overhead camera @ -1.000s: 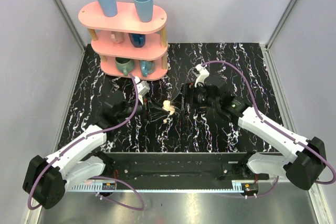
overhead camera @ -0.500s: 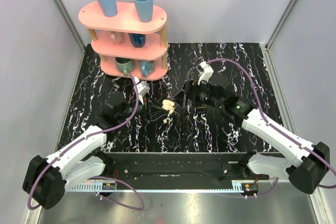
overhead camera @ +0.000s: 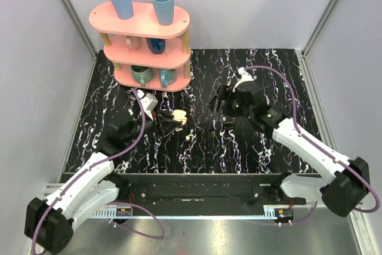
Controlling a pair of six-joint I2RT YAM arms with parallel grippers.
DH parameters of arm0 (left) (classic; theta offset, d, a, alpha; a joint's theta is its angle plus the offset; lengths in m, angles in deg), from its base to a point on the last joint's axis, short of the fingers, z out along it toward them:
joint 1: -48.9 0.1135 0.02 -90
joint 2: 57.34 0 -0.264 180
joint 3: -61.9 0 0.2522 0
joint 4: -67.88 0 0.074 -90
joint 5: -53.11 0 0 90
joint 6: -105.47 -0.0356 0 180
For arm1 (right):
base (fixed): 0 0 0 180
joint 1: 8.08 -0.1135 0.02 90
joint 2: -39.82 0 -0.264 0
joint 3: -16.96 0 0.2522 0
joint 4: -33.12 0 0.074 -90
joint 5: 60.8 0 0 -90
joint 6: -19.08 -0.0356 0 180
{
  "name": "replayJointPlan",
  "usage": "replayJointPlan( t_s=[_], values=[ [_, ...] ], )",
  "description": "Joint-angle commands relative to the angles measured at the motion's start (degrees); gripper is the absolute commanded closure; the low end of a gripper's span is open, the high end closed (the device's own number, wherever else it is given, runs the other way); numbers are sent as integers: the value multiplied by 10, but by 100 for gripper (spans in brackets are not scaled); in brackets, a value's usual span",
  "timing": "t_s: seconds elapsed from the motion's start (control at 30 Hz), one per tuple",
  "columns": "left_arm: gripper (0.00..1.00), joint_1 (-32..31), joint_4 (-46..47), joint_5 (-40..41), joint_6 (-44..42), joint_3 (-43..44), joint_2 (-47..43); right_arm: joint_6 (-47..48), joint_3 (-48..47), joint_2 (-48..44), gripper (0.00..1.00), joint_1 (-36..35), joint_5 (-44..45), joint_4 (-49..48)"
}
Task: Insert the wireless bluetooth earbuds into the charging case
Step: Pick up the earbud from the center of the board.
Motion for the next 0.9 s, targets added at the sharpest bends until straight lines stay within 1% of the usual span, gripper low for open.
replayJointPlan(
  t_s=[0.0,0.13,0.27,0.37,0.43,0.53,0.67,0.87],
  values=[
    [100,9,15,28,-1,-6,-36,-16,-14,46,16,3,-30,-4],
    [100,15,-13,48,-11,0,-66,-9,-23,86,18,4,-72,-31],
    [100,15,-11,64,8,-12,-99,17,-38,151,20,4,-102,-53],
    [100,15,-45,74,18,-8,-128,39,-47,192,26,3,-141,-79],
    [100,15,-54,100,20,-12,-147,43,-58,220,31,4,-171,-91],
    [100,15,-70,135,20,-16,-184,41,-70,259,33,2,-217,-103],
    [100,15,-85,151,16,-11,-190,30,-61,294,32,-3,-268,-142],
    [100,15,-74,137,18,-12,-179,81,-85,342,34,-32,-291,-119]
  ],
)
